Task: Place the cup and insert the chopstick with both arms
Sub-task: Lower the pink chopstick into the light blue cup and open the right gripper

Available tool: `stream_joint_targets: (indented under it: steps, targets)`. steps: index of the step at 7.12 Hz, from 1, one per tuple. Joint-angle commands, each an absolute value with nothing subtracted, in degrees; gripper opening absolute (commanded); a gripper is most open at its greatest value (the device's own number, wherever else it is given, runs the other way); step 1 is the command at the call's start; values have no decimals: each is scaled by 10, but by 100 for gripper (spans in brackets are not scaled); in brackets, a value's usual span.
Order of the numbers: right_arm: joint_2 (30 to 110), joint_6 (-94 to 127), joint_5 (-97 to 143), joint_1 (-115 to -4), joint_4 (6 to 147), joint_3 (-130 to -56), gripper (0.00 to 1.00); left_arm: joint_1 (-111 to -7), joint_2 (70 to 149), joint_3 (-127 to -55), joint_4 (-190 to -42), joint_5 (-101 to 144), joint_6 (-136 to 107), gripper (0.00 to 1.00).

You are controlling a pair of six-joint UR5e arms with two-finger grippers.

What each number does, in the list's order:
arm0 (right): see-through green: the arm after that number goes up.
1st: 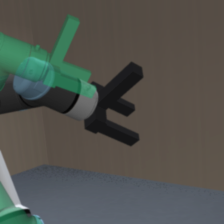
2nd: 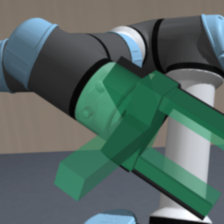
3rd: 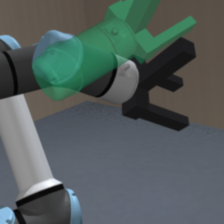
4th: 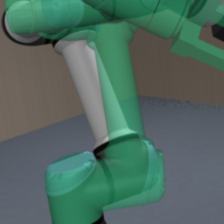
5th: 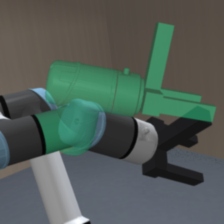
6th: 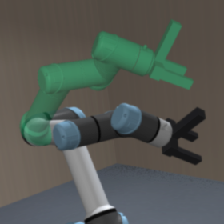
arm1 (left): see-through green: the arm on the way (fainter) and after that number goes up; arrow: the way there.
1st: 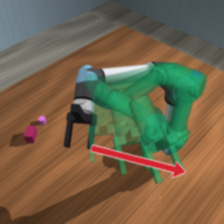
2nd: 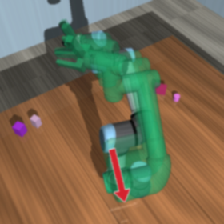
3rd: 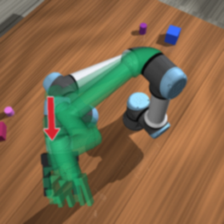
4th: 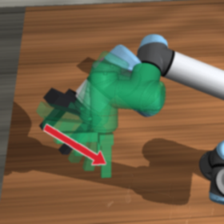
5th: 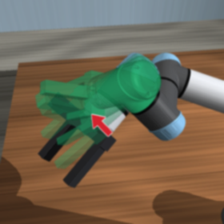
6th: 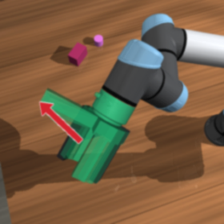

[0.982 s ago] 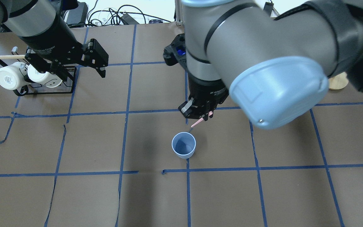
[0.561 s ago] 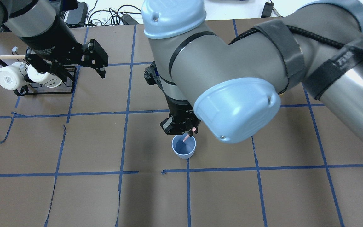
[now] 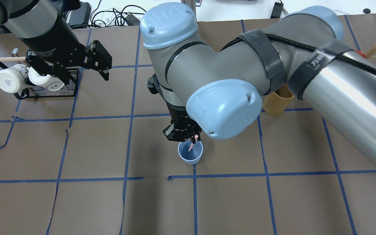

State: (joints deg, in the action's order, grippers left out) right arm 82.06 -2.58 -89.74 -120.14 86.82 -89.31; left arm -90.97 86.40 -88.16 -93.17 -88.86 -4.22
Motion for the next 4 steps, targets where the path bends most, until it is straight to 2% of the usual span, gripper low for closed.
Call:
stream_joint_targets:
  steps: [1, 2, 3, 4]
  targets:
    - [809, -27, -901, -1201, 877, -903, 16, -910, 864, -882, -932, -889, -42, 100]
    - [806, -27, -901, -1201, 891, -907, 16, -910, 864, -882, -932, -889, -42, 100]
    - [804, -28, -900, -1201, 893, -907, 32, -910, 864, -882, -932, -889, -42, 100]
    - [804, -32, -901, -1201, 895, -906, 41, -910, 864, -882, -932, -889, -42, 100]
